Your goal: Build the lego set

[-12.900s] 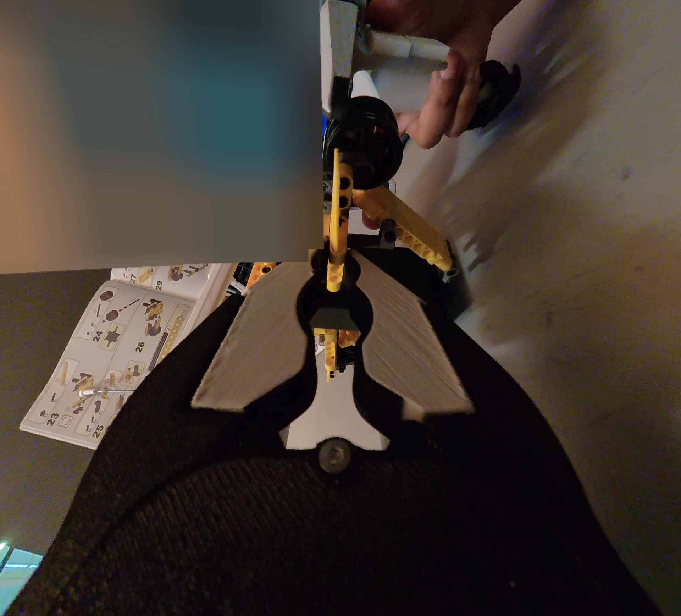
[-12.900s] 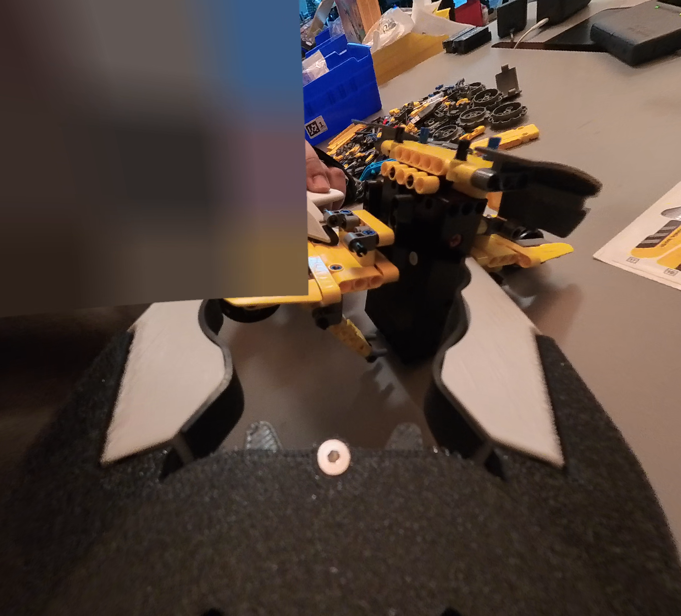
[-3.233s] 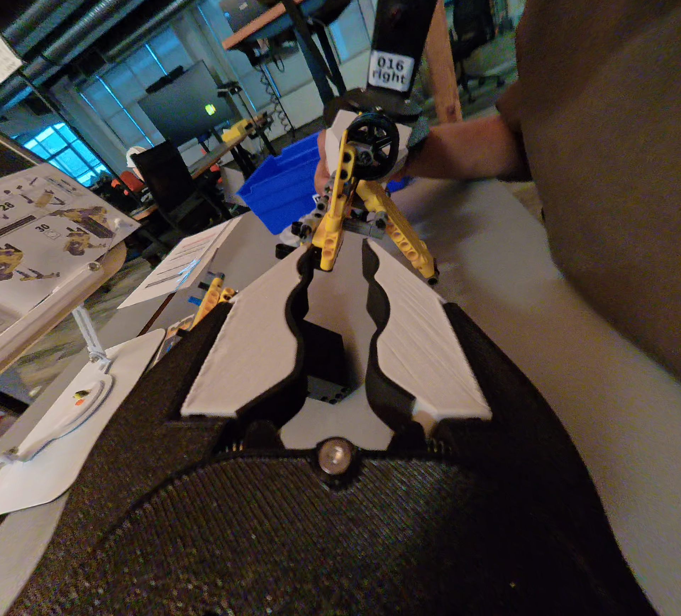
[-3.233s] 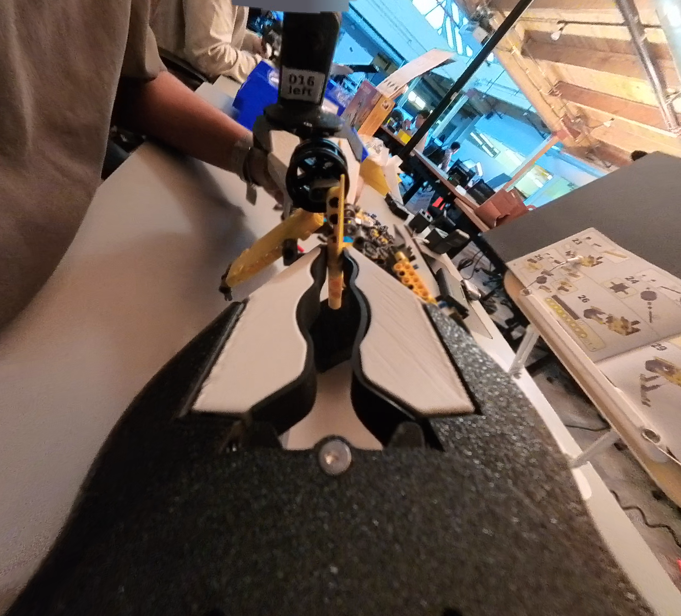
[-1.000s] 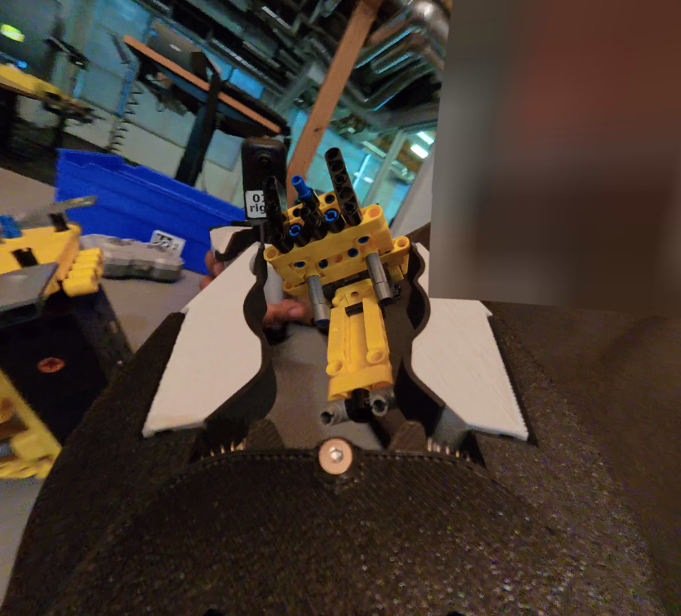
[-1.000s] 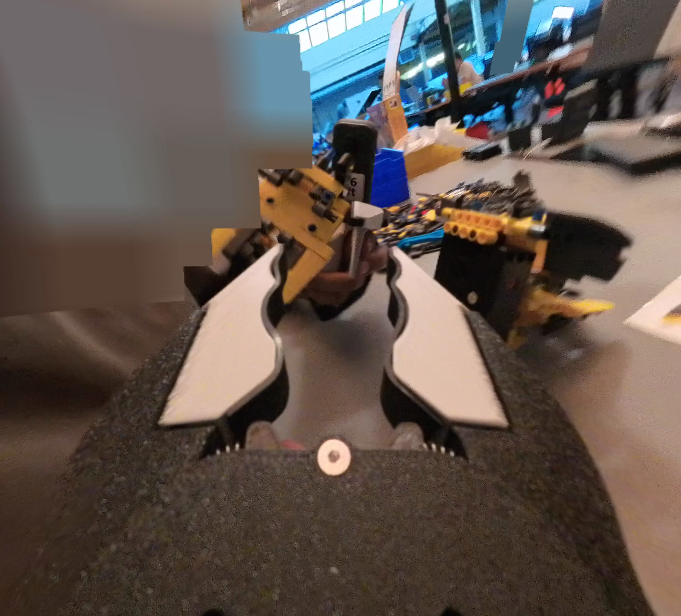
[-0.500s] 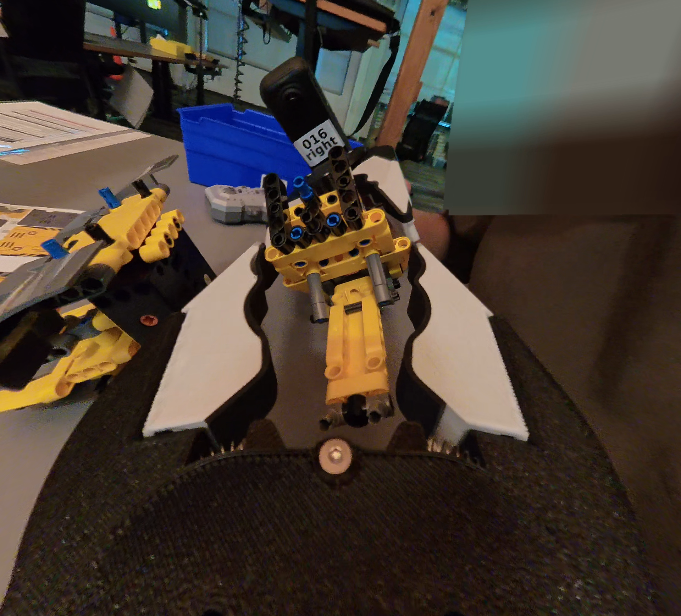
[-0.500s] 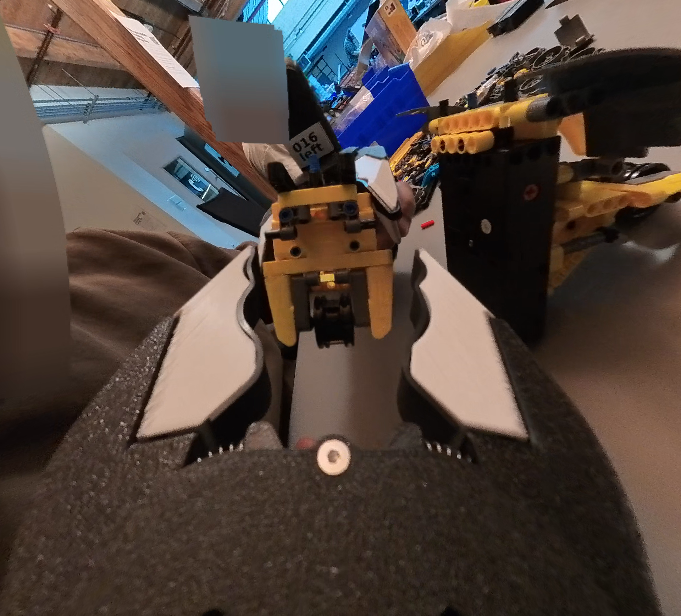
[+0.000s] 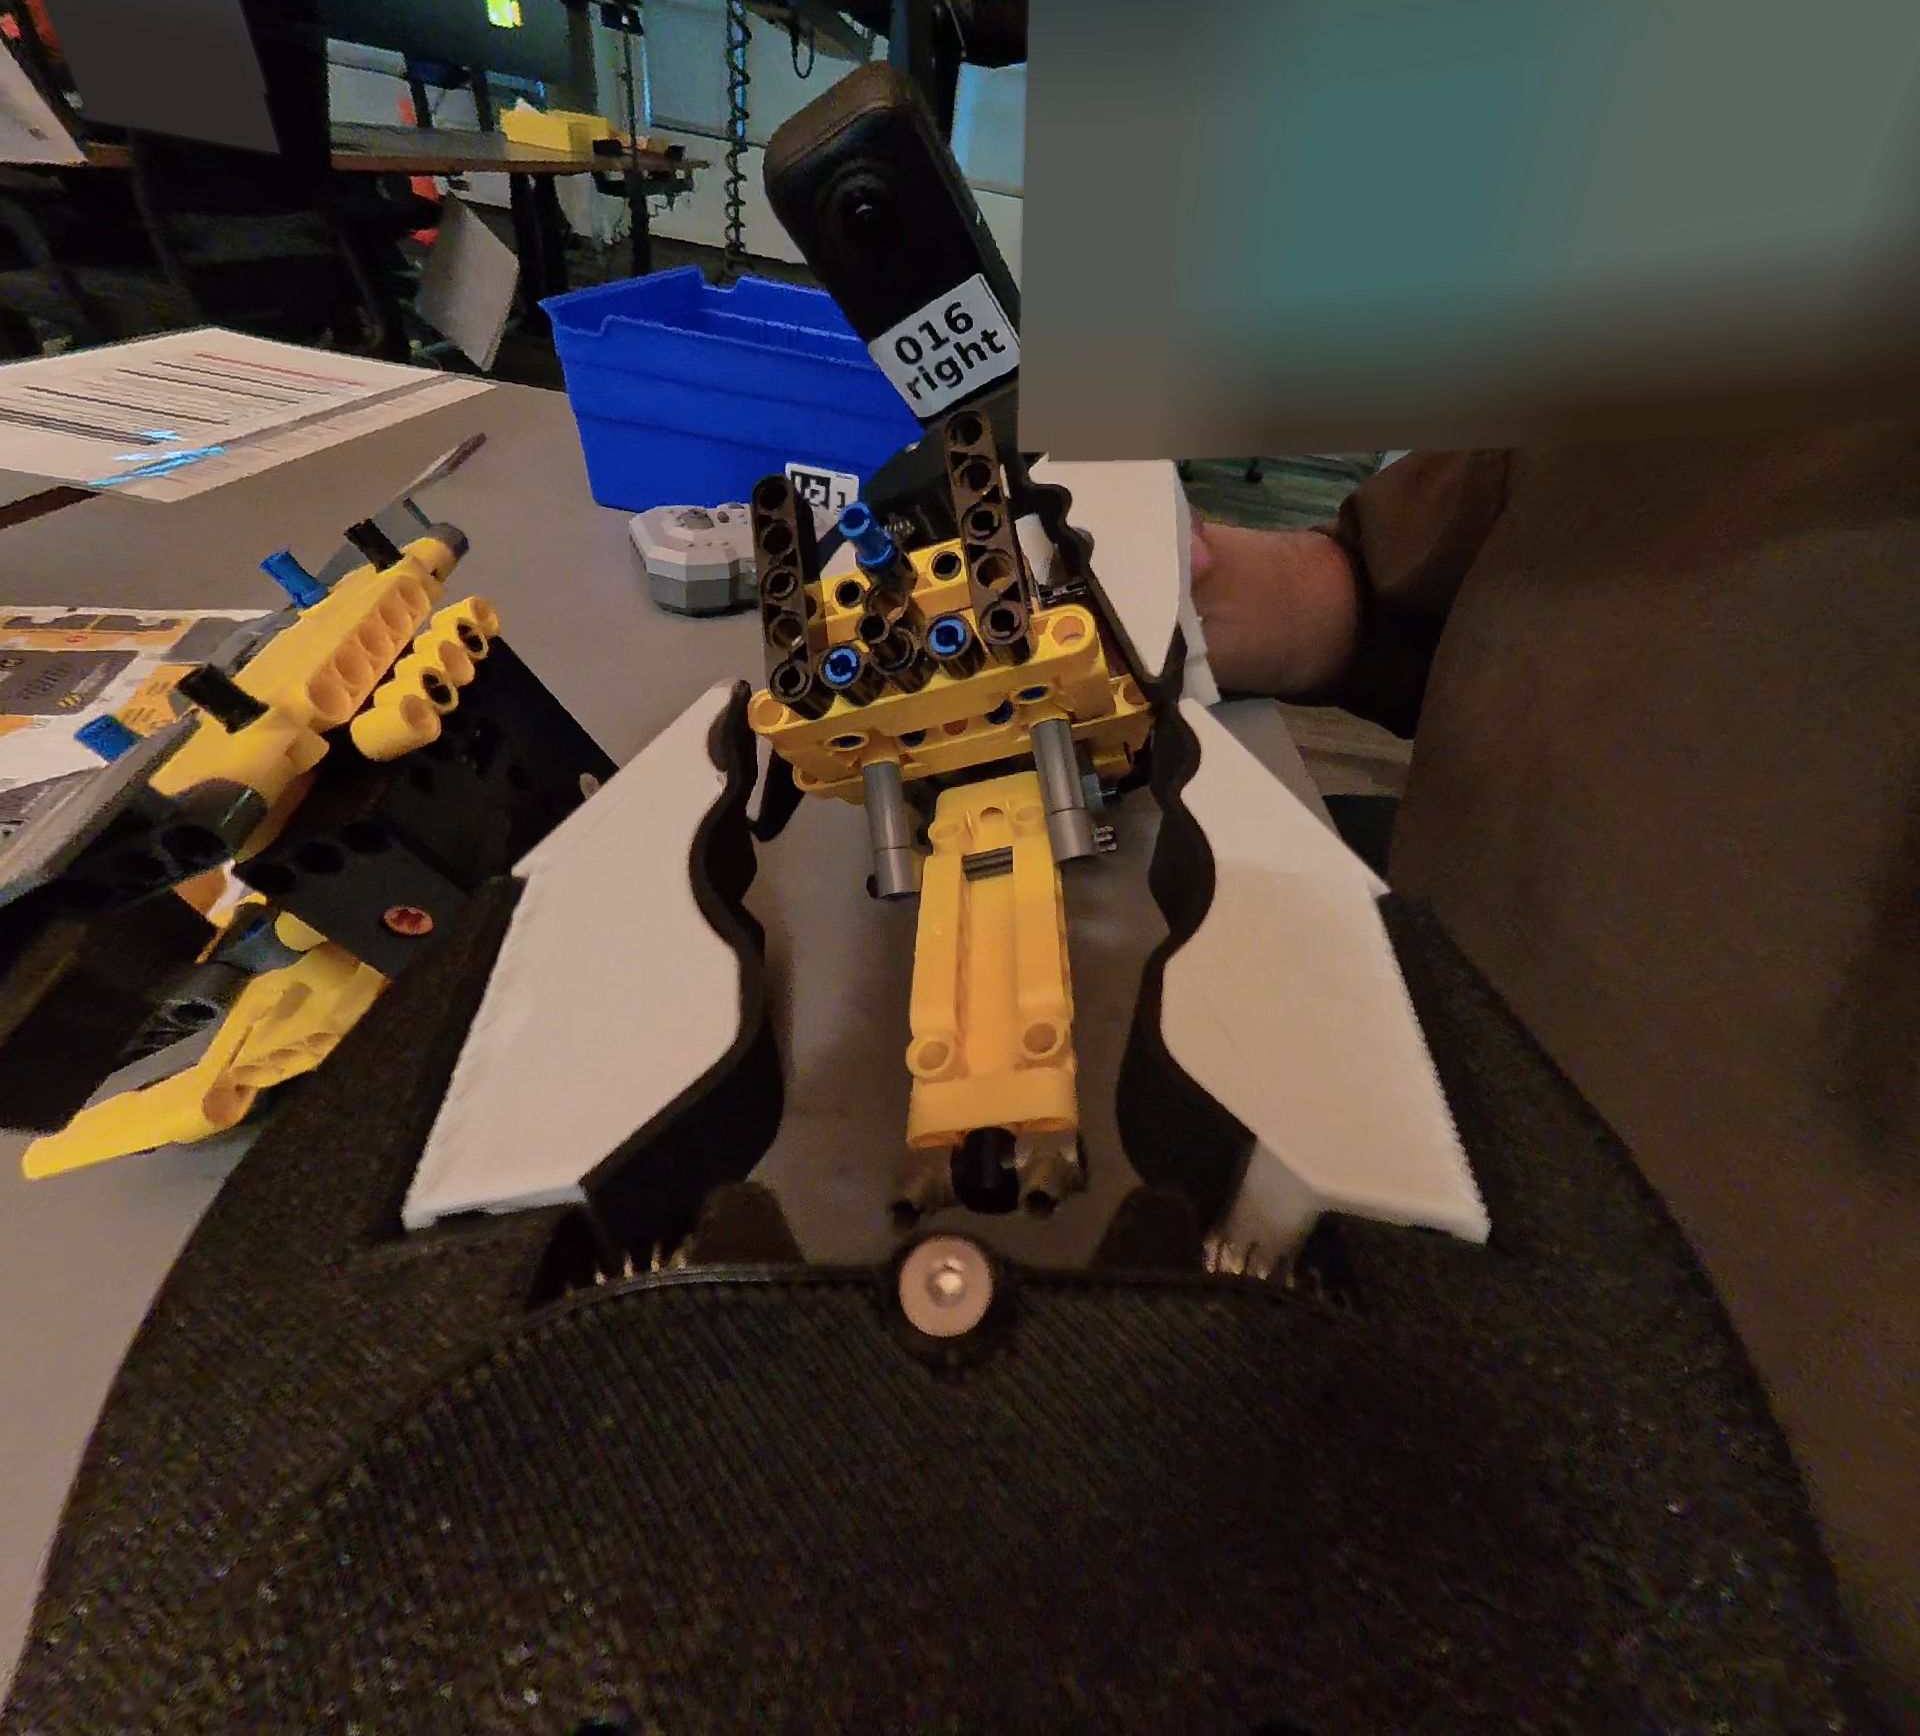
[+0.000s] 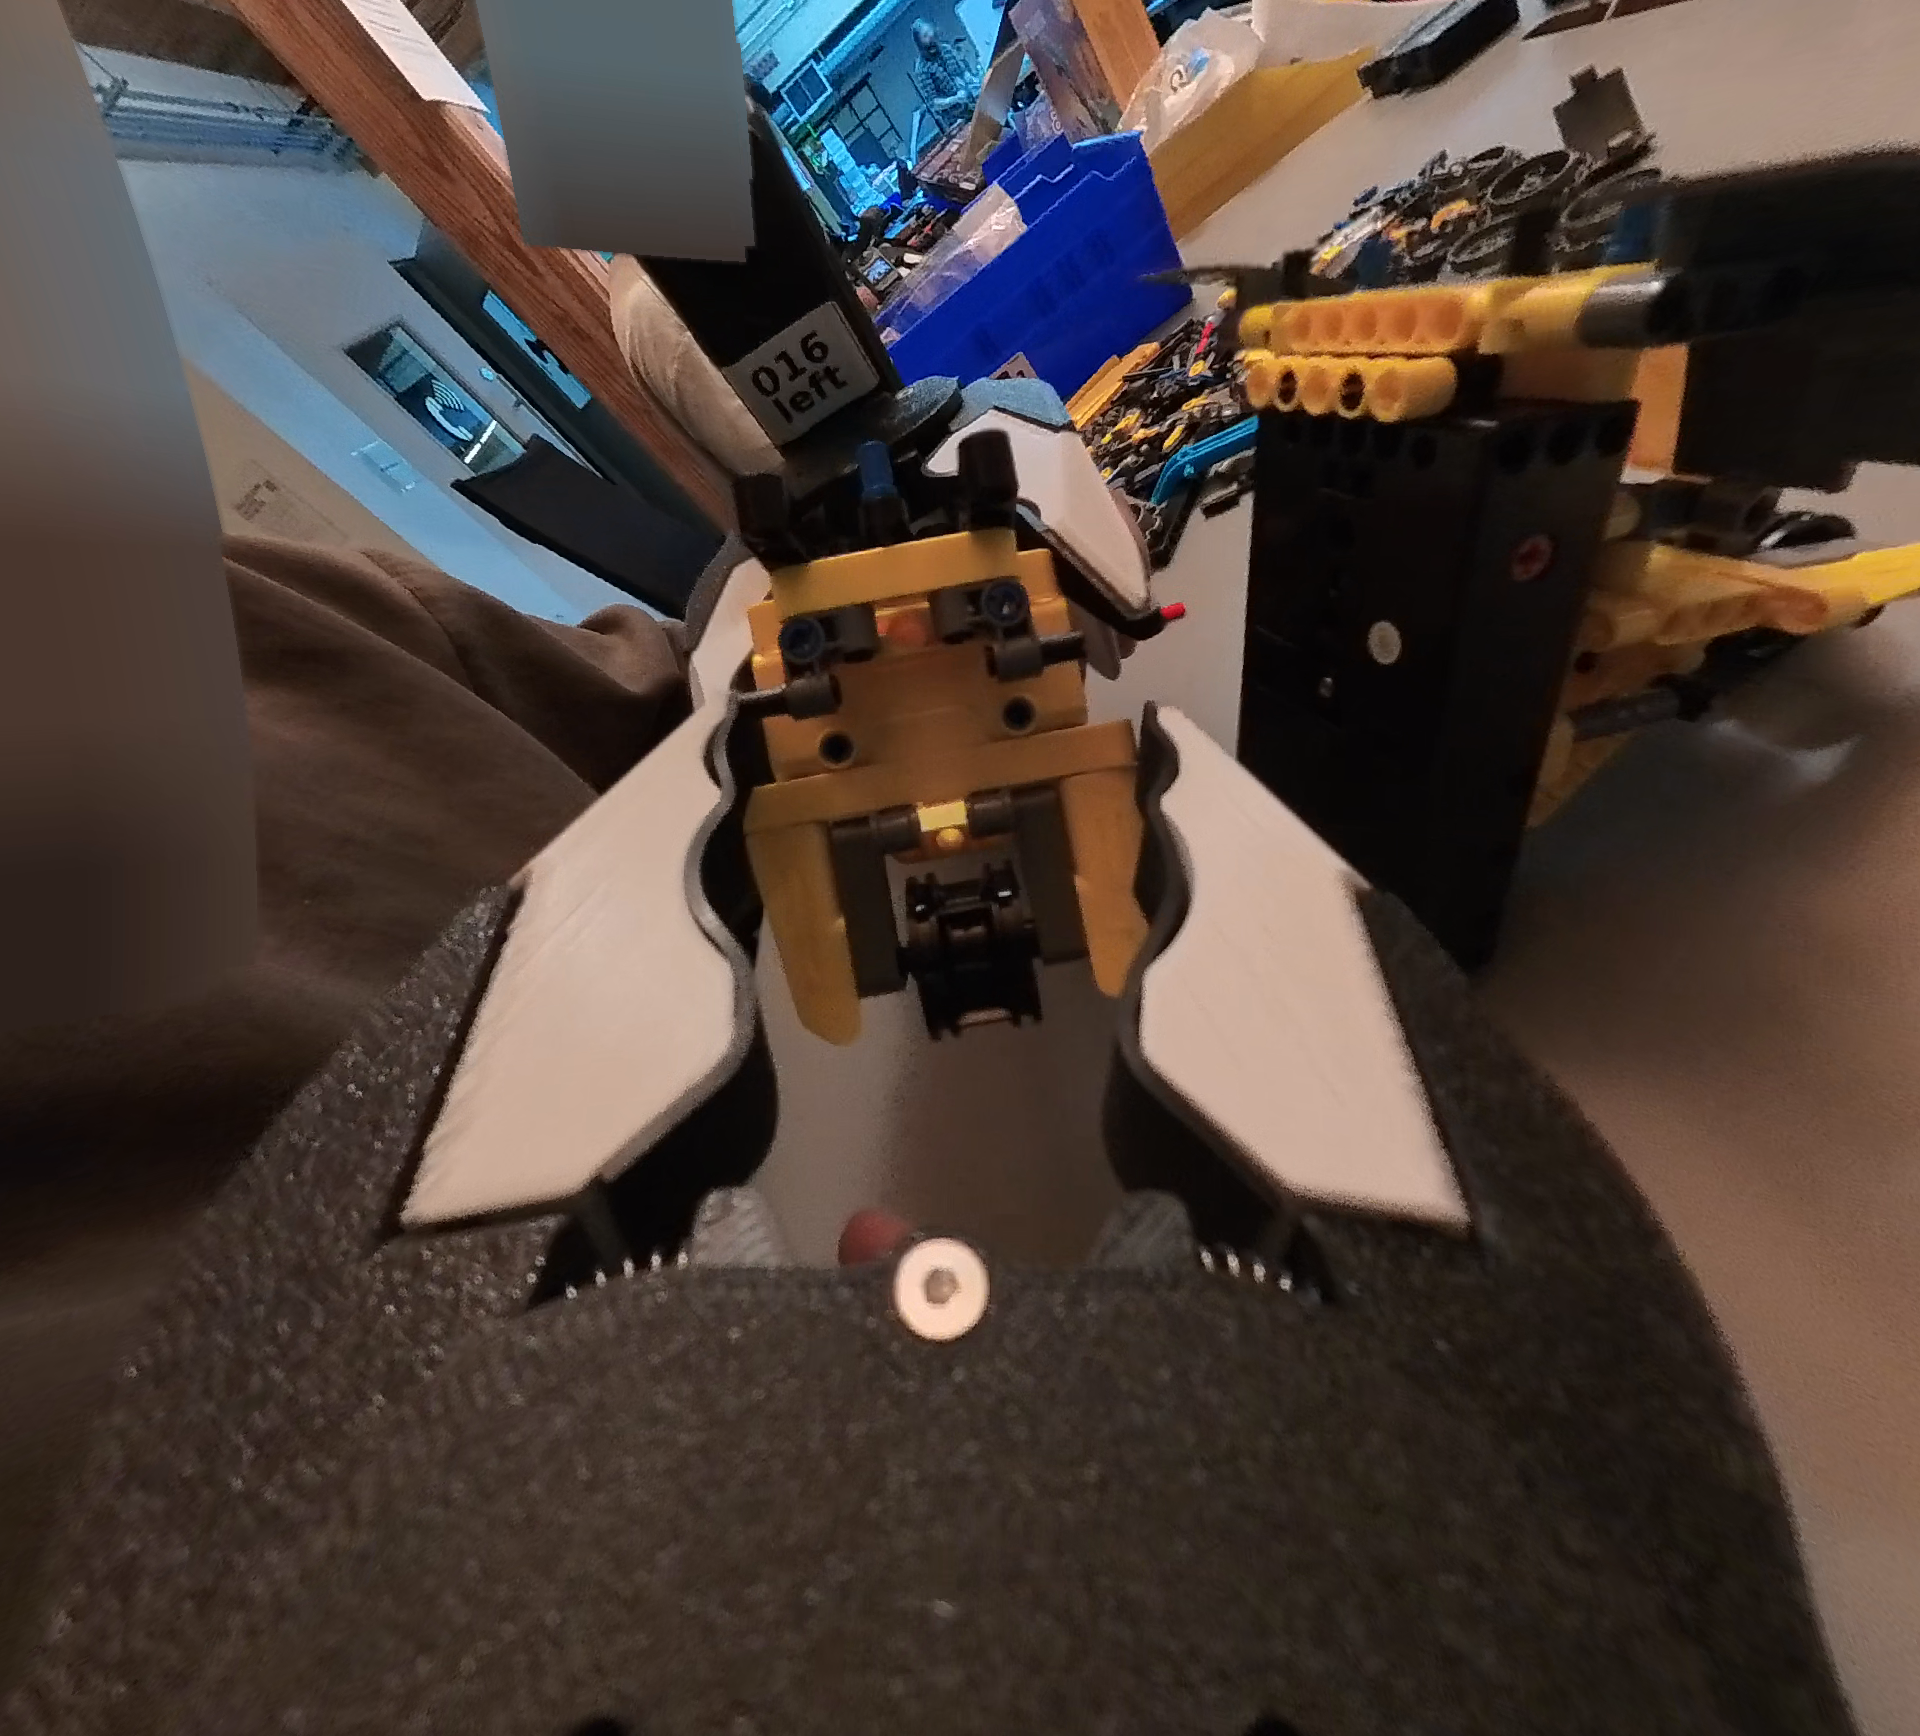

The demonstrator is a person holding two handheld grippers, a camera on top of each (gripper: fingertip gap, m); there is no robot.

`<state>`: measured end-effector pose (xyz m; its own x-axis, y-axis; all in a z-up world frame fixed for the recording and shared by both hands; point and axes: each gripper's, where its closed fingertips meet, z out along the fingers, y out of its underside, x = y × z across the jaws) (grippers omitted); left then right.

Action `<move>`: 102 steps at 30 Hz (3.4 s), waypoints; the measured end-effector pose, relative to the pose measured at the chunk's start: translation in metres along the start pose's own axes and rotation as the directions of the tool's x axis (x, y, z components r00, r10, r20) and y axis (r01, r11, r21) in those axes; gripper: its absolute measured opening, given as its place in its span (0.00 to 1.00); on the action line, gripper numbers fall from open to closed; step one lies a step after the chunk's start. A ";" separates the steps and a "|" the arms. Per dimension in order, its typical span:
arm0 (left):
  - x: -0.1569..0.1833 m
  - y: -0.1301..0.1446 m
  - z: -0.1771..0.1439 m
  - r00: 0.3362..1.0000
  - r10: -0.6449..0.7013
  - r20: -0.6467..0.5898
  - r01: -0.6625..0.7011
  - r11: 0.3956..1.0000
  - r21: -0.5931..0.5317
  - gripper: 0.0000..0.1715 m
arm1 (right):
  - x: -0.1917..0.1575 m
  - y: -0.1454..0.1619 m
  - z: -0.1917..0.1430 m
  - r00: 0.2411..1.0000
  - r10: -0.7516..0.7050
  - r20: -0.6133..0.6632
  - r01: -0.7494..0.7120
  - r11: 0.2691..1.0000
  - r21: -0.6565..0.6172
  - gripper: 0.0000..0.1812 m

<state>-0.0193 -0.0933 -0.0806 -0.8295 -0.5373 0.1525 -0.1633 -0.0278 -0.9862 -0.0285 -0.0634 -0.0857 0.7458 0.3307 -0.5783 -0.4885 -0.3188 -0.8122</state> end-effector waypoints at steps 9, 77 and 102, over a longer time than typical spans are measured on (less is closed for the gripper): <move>0.002 -0.003 -0.001 0.999 0.046 0.007 -0.046 0.999 0.018 0.43 | -0.002 -0.002 0.000 0.997 -0.073 0.021 0.073 0.997 -0.008 0.39; -0.053 0.044 0.007 0.967 0.228 -0.110 -0.252 0.903 -0.349 0.67 | 0.037 0.019 -0.102 0.743 -0.503 -0.442 -0.166 0.500 -0.850 0.37; -0.063 0.030 0.028 0.975 0.187 0.117 -0.145 0.943 -0.301 0.47 | 0.046 0.012 -0.102 0.750 -0.418 -0.513 -0.293 0.485 -0.824 0.37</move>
<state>0.0433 -0.0835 -0.1215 -0.7772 -0.6277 -0.0433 -0.1944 0.3049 -0.9323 0.0463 -0.1429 -0.1140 0.9957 -0.0743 -0.0548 -0.0823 -0.9835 -0.1614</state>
